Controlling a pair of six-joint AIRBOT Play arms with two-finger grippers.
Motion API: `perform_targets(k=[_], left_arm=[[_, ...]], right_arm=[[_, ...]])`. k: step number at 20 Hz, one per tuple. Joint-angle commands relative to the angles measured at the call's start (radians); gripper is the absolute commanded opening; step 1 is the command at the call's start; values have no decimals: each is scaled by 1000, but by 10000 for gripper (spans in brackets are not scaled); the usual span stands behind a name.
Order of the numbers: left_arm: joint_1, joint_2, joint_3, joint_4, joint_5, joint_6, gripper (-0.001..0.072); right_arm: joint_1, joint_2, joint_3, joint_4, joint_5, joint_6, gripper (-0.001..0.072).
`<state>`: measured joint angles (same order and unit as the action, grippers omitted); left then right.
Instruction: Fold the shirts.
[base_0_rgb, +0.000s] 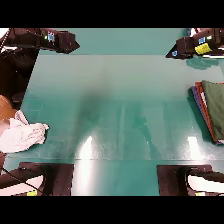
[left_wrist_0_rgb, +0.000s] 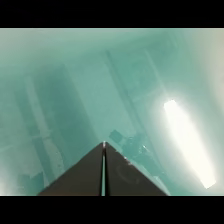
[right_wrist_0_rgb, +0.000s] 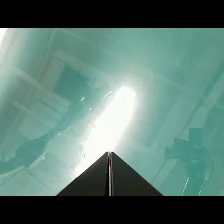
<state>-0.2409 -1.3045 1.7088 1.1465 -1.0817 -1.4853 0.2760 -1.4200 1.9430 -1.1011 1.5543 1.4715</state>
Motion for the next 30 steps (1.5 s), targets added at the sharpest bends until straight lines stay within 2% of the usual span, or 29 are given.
perform_targets(k=[1,11,14,15,16,17,19,22,23,24,25,26,28,30], left_arm=[[0,0,0,0,0,0,24],[0,0,0,0,0,0,24],[0,0,0,-18,68,-7,24],[9,6,1,-18,58,-10,23],[22,24,0,2,-8,-31,22],[24,47,-1,75,-84,-40,22],[24,134,-60,337,-232,-84,22],[24,309,-315,657,-380,-145,26],[24,357,-426,712,-419,-161,146],[24,396,-532,739,-438,-175,515],[24,425,-635,758,-438,-203,688],[24,440,-739,775,-431,-220,611],[24,443,-914,792,-389,-264,607],[24,443,-1058,798,-276,-314,607]], right_arm=[[0,0,1,0,-3,0,10],[0,0,0,0,16,0,10],[-1,0,0,-1,40,0,10],[-1,0,0,-1,50,0,10],[-1,0,0,0,61,0,9],[-1,0,1,0,70,0,9],[-1,0,0,0,92,0,9],[-1,0,0,0,94,0,9],[-1,0,0,0,87,0,10],[-1,0,0,0,87,0,9],[-1,0,0,0,87,0,10],[-1,0,0,0,87,0,10],[-1,0,0,0,88,0,10],[-1,0,0,0,97,0,9]])
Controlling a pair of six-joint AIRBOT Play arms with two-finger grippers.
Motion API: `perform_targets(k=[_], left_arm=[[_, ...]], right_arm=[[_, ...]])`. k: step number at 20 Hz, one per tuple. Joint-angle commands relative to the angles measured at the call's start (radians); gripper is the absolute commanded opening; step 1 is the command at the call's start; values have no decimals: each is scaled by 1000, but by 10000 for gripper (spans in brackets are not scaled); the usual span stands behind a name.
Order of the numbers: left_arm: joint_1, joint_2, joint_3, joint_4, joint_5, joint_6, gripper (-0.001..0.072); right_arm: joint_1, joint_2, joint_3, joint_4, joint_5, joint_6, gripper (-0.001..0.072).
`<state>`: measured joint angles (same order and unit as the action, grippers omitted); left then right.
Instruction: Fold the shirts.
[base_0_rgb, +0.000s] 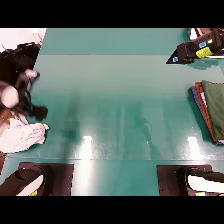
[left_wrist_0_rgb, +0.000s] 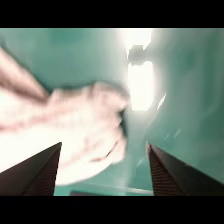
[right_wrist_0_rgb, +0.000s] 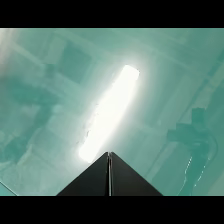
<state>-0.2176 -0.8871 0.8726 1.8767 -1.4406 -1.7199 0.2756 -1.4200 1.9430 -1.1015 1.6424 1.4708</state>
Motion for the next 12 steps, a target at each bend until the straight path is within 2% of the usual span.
perform_targets(k=[1,4,9,10,12], left_arm=[[0,26,-271,84,137,-116,607],[0,26,-328,149,192,-227,606],[0,26,-327,216,185,-245,604],[0,26,-327,222,187,-249,576],[0,26,-327,238,191,-251,27]], right_arm=[[0,0,0,0,8,0,10],[0,0,0,0,15,0,10],[0,0,0,0,20,0,10],[0,0,0,0,25,0,9],[0,0,0,0,35,0,10]])
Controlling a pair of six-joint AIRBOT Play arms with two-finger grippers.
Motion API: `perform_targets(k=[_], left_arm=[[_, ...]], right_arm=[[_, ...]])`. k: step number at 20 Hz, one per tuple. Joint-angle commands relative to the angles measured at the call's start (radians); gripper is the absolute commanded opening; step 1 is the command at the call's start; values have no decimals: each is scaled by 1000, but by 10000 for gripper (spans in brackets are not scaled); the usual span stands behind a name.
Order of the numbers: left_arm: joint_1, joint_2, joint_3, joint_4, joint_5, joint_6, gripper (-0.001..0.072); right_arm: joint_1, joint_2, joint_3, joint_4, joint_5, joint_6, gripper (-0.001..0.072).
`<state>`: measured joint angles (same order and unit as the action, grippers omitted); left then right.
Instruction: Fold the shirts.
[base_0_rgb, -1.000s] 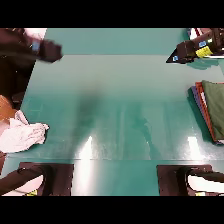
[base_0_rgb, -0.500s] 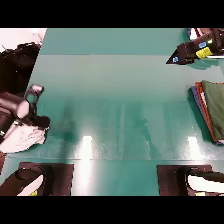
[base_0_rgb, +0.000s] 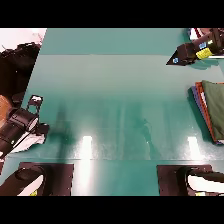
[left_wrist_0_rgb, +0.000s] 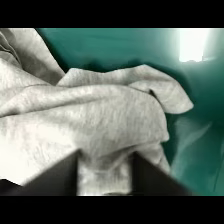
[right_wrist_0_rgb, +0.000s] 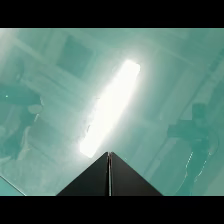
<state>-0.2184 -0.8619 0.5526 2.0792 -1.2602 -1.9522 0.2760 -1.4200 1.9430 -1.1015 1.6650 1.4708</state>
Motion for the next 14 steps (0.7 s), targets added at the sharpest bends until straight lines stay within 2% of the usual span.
perform_targets(k=[1,5,8,9,11,14], left_arm=[[1,1,-7,35,21,-27,32],[1,2,77,38,-24,-33,23],[0,13,370,19,-69,35,23],[0,13,505,-24,-79,61,24],[0,13,753,-203,-41,141,23],[-3,13,981,-442,53,232,20]], right_arm=[[-1,0,0,0,14,0,10],[-6,13,1,0,2,-8,10],[-57,70,1,0,-47,-11,9],[-82,96,1,0,-68,-10,10],[-137,146,1,1,-97,-10,10],[-218,205,1,0,-106,-10,9]])
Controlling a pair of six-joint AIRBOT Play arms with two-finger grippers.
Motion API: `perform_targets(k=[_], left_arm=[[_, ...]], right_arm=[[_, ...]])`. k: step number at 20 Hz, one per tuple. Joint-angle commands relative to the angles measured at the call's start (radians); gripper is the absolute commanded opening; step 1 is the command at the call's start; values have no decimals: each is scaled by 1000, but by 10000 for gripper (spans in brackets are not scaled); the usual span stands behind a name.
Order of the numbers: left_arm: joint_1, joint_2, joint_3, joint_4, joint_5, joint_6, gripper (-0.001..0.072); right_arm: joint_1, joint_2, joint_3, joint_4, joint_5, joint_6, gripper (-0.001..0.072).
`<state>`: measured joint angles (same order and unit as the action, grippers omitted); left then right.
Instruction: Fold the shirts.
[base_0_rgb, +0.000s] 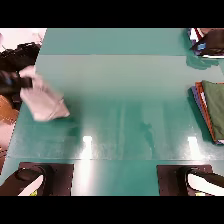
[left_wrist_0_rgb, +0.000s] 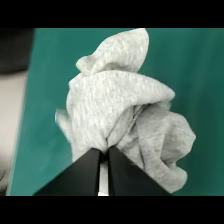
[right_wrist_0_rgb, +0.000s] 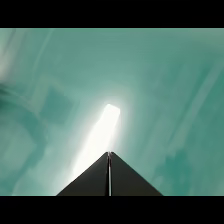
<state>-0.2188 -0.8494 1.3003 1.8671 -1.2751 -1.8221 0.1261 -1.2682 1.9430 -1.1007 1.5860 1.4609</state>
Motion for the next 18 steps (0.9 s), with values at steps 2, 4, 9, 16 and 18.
perform_targets(k=[2,4,9,16,18], left_arm=[[-74,0,274,-210,92,114,19],[-196,-23,275,-186,116,125,19],[-523,-238,275,-171,145,130,21],[-671,-514,283,-200,217,224,552],[-576,-507,294,-169,192,213,552]], right_arm=[[-119,80,1,0,-27,0,9],[-167,97,1,1,-27,0,9],[-215,135,0,1,-25,0,9],[-215,146,0,0,-3,0,10],[-215,146,0,0,-4,0,9]])
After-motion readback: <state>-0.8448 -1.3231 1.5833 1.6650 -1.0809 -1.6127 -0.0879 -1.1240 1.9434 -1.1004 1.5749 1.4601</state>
